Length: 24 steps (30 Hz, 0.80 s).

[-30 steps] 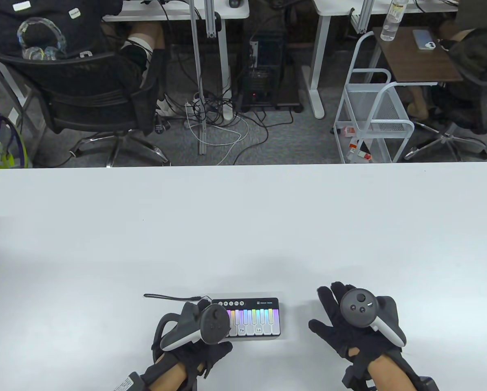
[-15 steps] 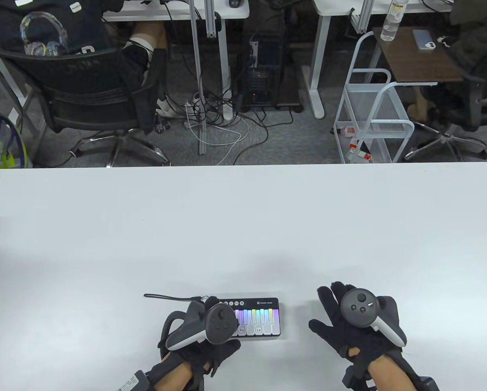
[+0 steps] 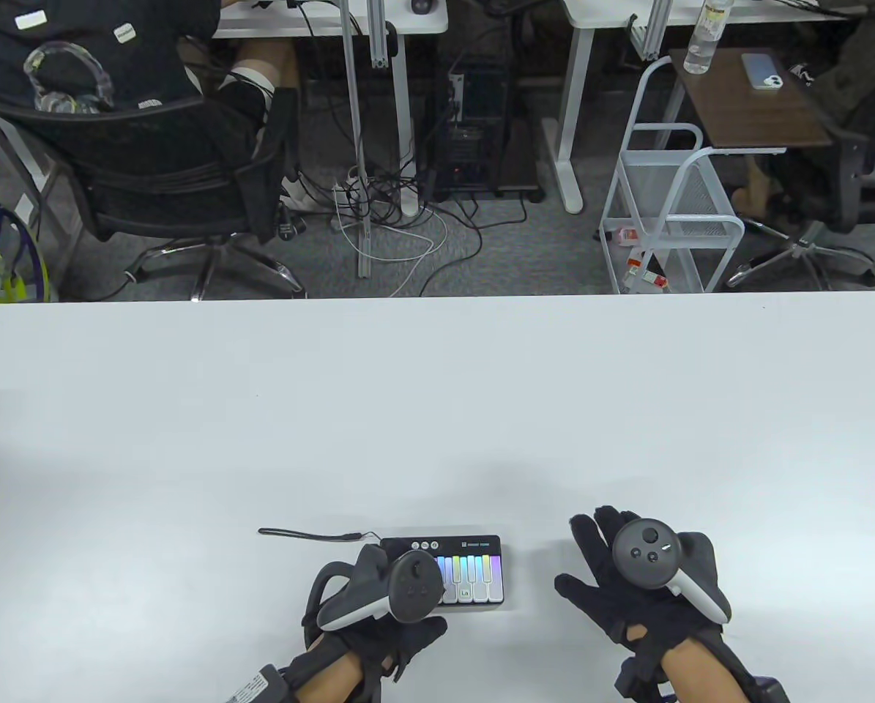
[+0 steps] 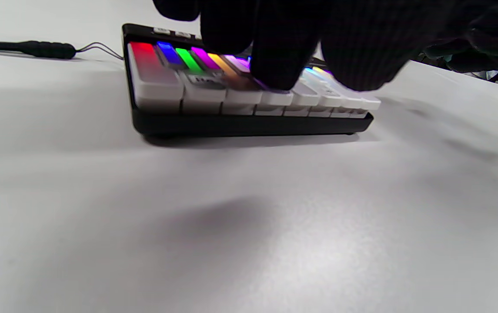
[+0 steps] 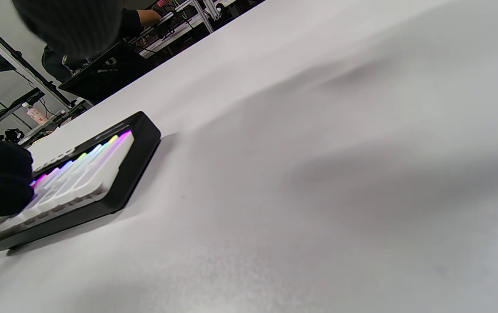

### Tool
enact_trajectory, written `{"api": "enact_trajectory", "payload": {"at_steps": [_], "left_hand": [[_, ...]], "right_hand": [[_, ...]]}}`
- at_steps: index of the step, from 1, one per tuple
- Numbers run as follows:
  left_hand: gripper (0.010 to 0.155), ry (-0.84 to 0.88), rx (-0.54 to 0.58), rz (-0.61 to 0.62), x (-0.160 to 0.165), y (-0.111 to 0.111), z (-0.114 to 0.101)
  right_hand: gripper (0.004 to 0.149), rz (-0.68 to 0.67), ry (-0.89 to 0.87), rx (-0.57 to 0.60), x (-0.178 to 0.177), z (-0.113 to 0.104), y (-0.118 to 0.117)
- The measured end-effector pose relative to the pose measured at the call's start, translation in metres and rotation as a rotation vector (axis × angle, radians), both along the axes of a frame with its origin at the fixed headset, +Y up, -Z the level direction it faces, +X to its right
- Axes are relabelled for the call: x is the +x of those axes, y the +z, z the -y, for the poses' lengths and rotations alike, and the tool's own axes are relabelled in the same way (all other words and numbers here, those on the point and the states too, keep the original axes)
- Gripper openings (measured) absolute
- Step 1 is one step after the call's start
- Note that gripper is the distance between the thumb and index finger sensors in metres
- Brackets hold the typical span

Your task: Press Re-Fa-La on toy piano

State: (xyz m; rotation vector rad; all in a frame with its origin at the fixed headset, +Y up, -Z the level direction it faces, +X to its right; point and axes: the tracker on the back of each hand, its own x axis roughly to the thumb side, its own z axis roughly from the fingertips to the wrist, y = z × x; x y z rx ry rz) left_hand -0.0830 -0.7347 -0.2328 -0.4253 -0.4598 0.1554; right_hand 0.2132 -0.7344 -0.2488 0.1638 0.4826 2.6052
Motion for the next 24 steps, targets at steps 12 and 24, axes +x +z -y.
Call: {"api": "enact_trajectory", "payload": {"at_steps": [12, 24], "left_hand": [[0.060, -0.024, 0.028, 0.000, 0.0016, 0.0024, 0.0012], [0.065, -0.008, 0.023, 0.002, 0.0029, 0.0029, -0.0002]], "right_hand": [[0.082, -0.001, 0.001, 0.001, -0.0002, -0.0006, 0.0004], [0.082, -0.001, -0.002, 0.003, 0.0001, -0.0008, 0.0005]]}}
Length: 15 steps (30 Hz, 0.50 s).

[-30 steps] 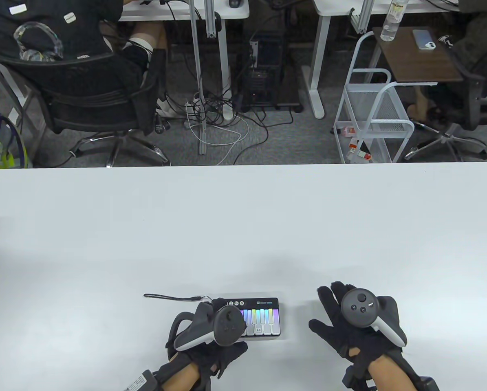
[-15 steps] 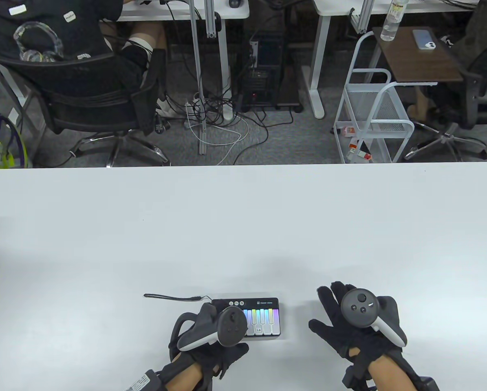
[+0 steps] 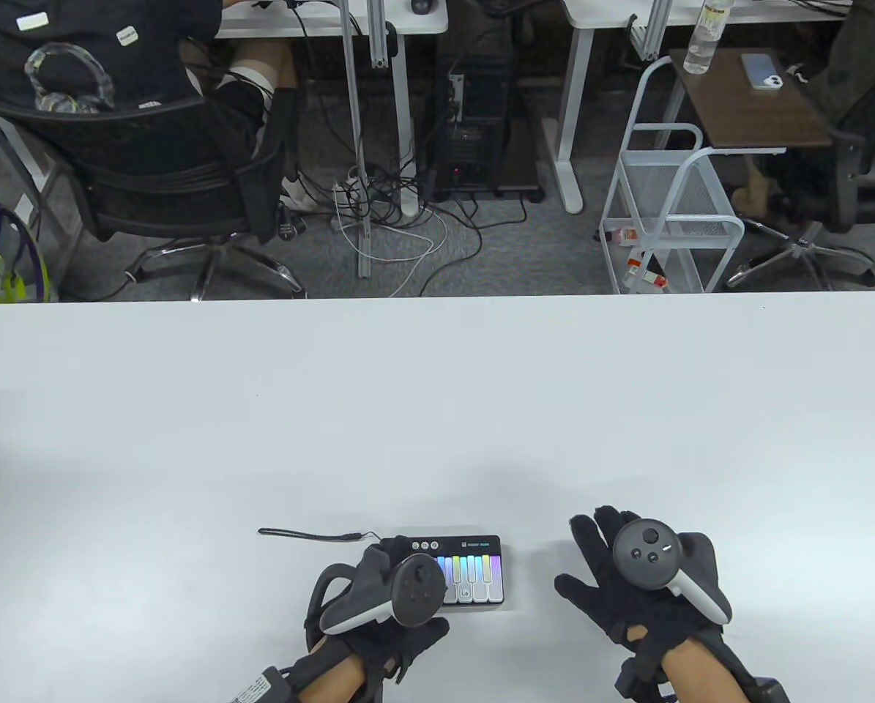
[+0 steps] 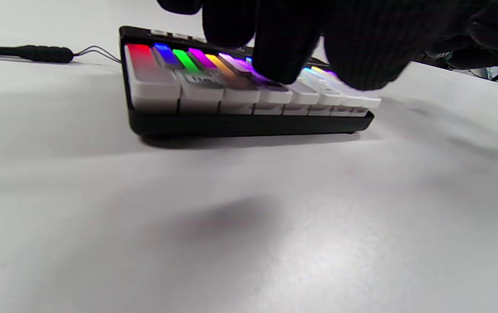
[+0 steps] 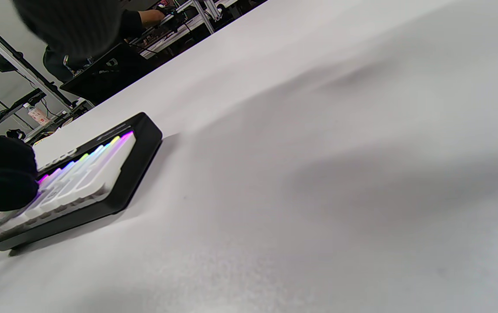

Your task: Press Re-Fa-La on toy piano

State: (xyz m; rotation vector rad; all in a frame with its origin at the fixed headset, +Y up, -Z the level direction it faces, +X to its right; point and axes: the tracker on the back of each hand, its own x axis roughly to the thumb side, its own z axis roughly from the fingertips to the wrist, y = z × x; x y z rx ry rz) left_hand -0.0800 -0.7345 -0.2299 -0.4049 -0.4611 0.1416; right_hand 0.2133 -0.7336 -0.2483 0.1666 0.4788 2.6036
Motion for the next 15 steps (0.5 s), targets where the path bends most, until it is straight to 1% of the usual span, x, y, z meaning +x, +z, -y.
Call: {"api": "enact_trajectory", "payload": {"at_steps": [5, 15], "left_hand": [[0.066, 0.010, -0.003, 0.006, 0.004, 0.000, 0.001], [0.066, 0.018, -0.008, 0.045, 0.024, 0.001, 0.002]], "right_hand": [[0.082, 0.000, -0.001, -0.001, 0.000, 0.000, 0.000], [0.082, 0.000, -0.001, -0.001, 0.000, 0.000, 0.000]]}}
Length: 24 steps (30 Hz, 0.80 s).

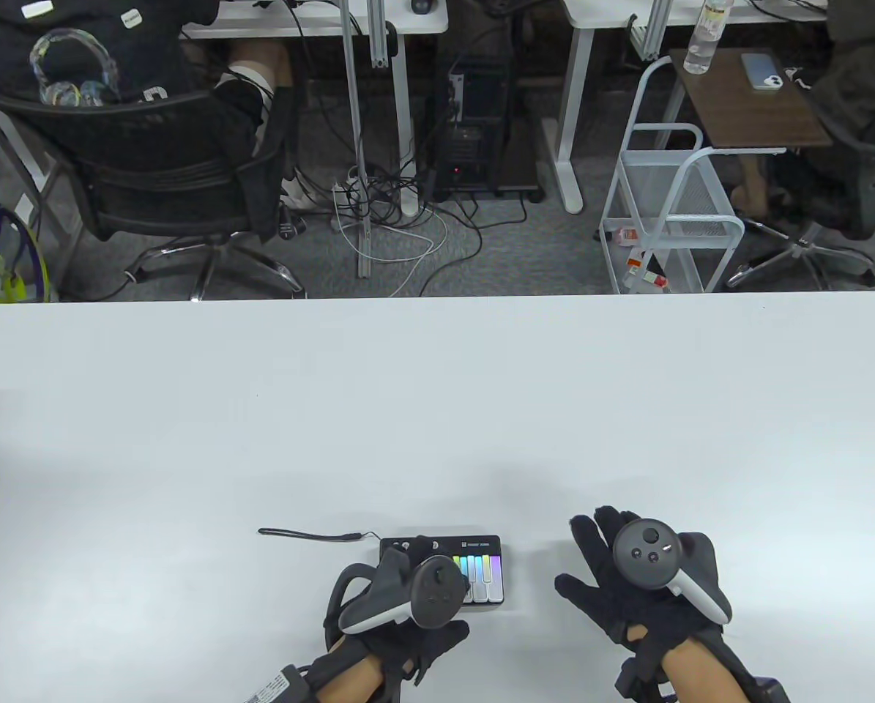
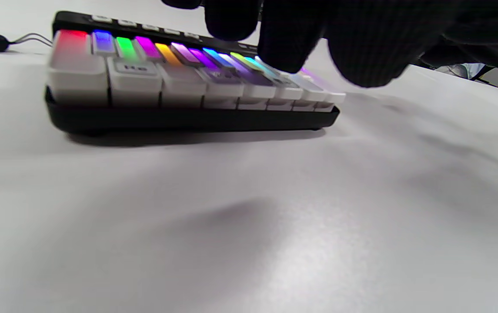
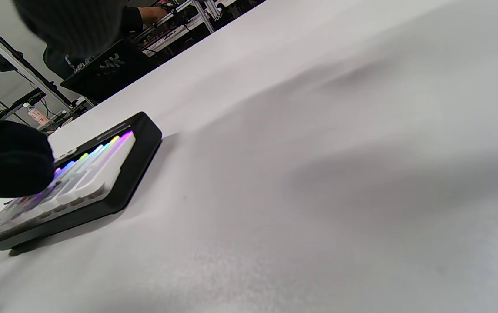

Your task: Press Re-Fa-La on toy piano

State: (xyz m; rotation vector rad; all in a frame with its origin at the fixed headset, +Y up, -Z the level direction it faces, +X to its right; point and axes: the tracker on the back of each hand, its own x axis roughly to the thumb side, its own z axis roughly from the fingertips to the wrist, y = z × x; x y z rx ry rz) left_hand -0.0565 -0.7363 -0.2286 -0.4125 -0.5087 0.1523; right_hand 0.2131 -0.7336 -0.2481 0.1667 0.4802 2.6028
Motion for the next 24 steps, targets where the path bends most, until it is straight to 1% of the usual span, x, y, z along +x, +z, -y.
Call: {"api": "enact_trajectory", "payload": {"at_steps": [5, 22, 24], "left_hand": [[0.065, 0.004, -0.008, 0.001, 0.0037, -0.0004, 0.0049], [0.064, 0.023, 0.003, -0.003, 0.0022, 0.0006, 0.0047], [0.064, -0.009, 0.006, 0.007, 0.0040, 0.0016, 0.0061]], "right_hand": [[0.082, -0.001, -0.002, 0.002, 0.0000, -0.0005, 0.0002], [0.081, 0.000, 0.001, -0.006, -0.0004, 0.0000, 0.0001], [0.081, 0.000, 0.001, -0.007, -0.0005, 0.0002, 0.0000]]}}
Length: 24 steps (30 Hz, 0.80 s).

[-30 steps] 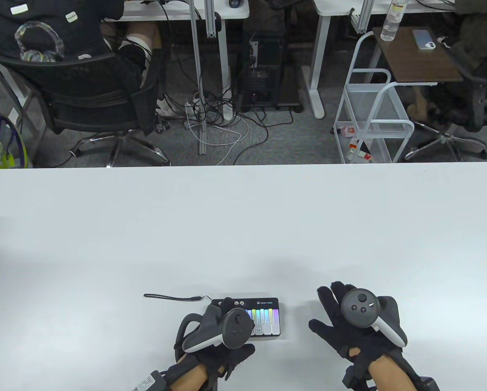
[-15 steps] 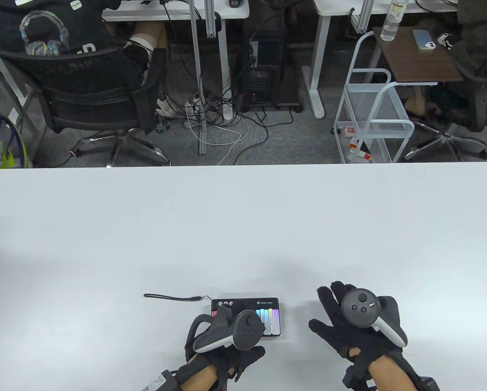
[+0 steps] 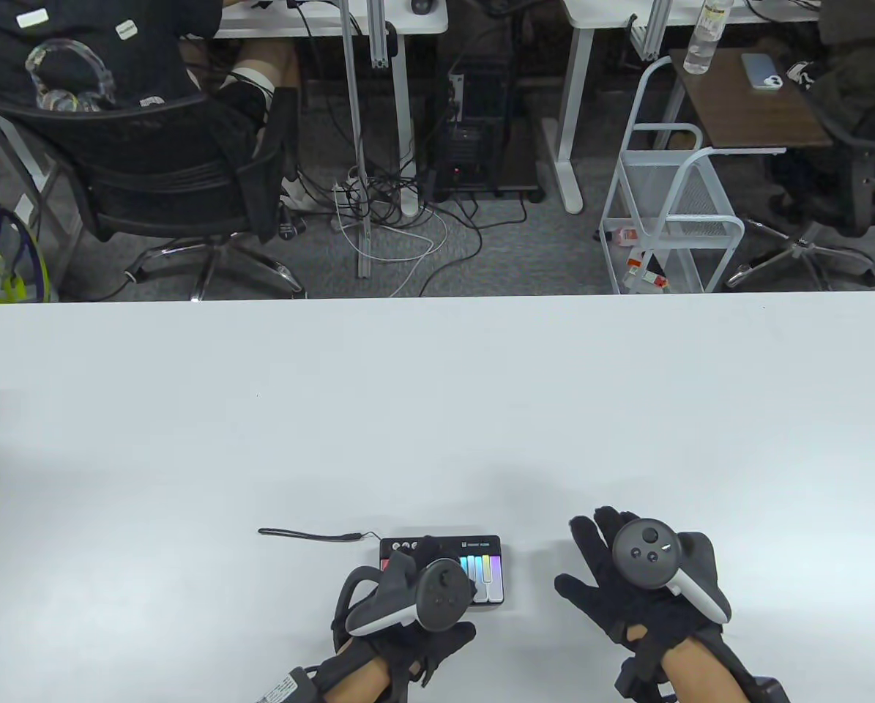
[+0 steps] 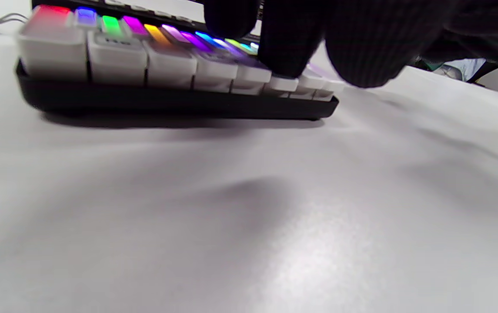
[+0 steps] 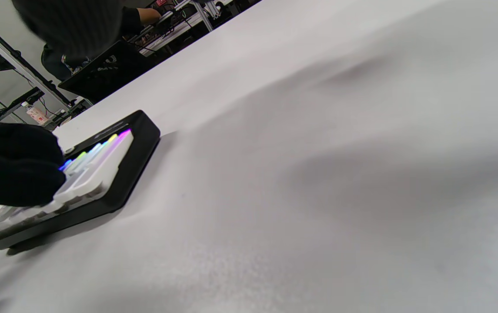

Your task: Press Re-Fa-La on toy piano

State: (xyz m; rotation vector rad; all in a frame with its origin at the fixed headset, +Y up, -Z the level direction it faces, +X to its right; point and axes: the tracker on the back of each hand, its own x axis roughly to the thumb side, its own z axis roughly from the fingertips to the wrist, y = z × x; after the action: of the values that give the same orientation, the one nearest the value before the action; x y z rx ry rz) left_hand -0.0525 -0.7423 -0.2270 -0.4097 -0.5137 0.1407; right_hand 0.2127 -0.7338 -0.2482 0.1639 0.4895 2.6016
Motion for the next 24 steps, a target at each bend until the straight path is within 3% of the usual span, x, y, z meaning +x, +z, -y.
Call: {"api": "enact_trajectory", "payload": {"at_steps": [12, 19, 24], "left_hand": [[0.068, 0.021, 0.010, -0.019, -0.012, -0.004, -0.009], [0.068, 0.088, 0.047, -0.121, -0.046, -0.019, -0.023], [0.069, 0.179, 0.059, -0.204, -0.071, -0.027, -0.023]], "right_hand": [[0.081, 0.000, -0.004, 0.002, 0.000, -0.001, 0.000], [0.081, -0.005, -0.004, 0.003, 0.000, -0.001, 0.000], [0.081, -0.004, -0.001, -0.002, 0.000, 0.000, 0.000]]}}
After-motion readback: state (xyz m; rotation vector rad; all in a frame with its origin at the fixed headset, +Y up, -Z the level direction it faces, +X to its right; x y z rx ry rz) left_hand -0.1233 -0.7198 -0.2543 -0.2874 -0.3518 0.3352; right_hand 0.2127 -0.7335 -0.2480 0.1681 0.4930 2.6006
